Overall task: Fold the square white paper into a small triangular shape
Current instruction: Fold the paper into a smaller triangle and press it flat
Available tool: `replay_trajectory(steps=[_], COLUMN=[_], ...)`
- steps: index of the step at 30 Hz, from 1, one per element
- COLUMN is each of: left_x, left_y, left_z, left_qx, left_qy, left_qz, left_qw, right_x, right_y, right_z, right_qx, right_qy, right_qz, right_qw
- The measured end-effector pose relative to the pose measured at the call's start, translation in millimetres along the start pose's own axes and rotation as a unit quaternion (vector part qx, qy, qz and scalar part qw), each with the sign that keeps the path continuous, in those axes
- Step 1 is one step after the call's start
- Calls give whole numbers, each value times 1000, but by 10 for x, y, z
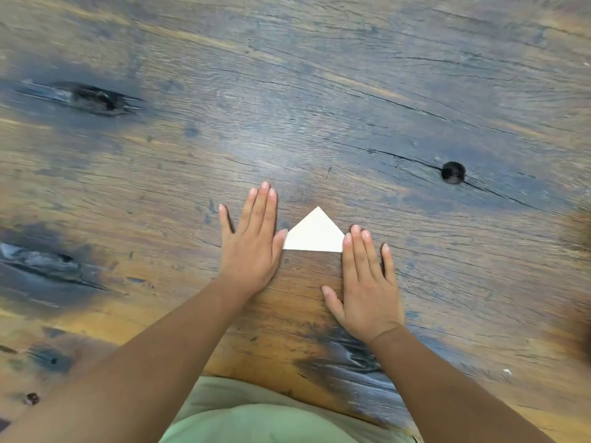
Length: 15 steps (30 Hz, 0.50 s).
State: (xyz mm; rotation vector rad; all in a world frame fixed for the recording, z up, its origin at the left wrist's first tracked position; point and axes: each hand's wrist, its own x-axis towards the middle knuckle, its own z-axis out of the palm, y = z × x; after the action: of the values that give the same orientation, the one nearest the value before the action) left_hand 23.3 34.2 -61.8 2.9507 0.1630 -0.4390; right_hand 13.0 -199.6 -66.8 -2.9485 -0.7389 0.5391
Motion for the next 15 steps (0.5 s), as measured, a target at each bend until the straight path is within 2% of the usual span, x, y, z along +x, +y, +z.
replay_trajectory(steps=[9, 15], left_x=[11, 55], left_y=[-39, -25], left_z=[66, -106], left_qx=[16, -9], left_qy=[-17, -82], left_qz=[7, -7], left_qw=[1000, 997], right_x=[-14, -3], right_y=[11, -21], right_z=[35, -157], right_qx=[5, 15], right_qy=[7, -46], right_qz=[-6, 5], right_qw=[1000, 999])
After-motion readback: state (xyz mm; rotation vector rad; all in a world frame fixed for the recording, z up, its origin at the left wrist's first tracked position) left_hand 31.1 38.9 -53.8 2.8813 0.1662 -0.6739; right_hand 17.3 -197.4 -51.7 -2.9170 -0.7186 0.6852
